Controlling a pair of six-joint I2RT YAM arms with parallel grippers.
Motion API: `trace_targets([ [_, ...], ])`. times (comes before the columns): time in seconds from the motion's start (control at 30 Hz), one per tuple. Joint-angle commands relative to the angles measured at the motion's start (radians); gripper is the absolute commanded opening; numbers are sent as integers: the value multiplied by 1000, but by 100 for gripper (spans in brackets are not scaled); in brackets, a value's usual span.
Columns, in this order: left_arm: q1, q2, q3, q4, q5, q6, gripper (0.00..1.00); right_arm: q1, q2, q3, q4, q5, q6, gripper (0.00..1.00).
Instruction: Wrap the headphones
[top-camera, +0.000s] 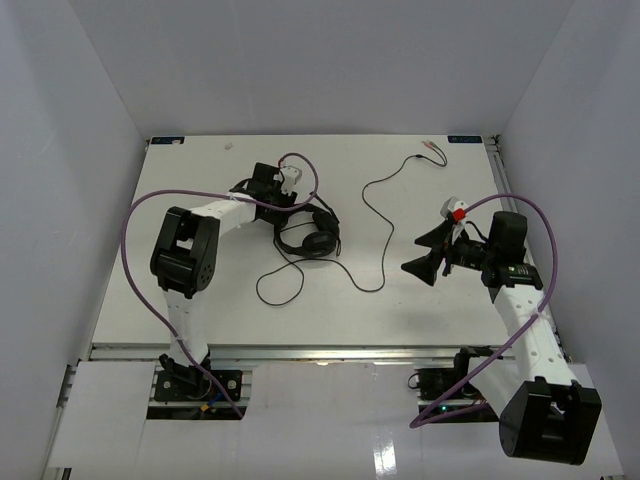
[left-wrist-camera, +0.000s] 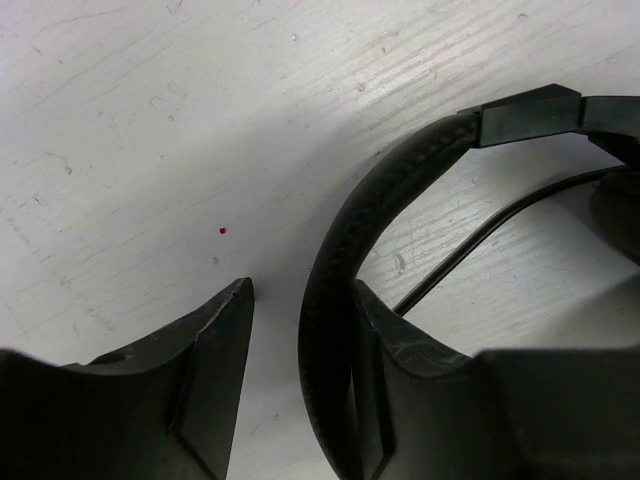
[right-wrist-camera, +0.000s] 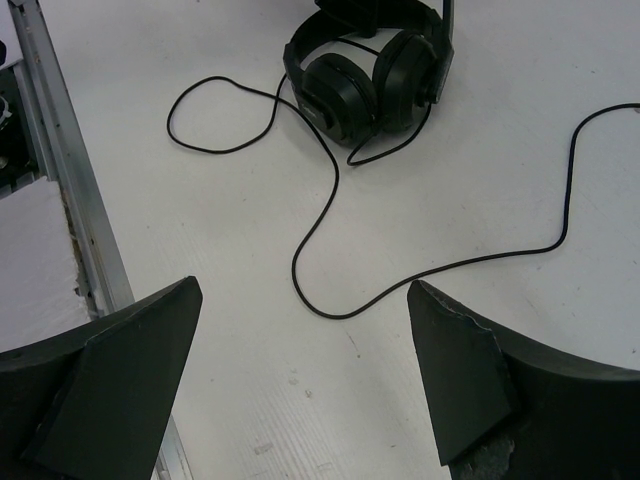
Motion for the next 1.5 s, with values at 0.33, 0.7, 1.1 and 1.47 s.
trace_targets([
  [0.33, -31, -117, -9, -6, 18, -133, 0, -23, 27, 10, -113, -73, -126, 90],
  [0.7, -18, -610, -306, 95, 34, -507, 0, 126, 69, 256, -185, 179, -84, 90],
  [1.1, -18, -829, -216, 10, 104, -630, 0, 334, 224, 343, 343, -7, 84, 90],
  [1.47, -18, -887, -177, -38, 118, -689, 0, 467, 432, 331, 805, -71, 230, 91],
])
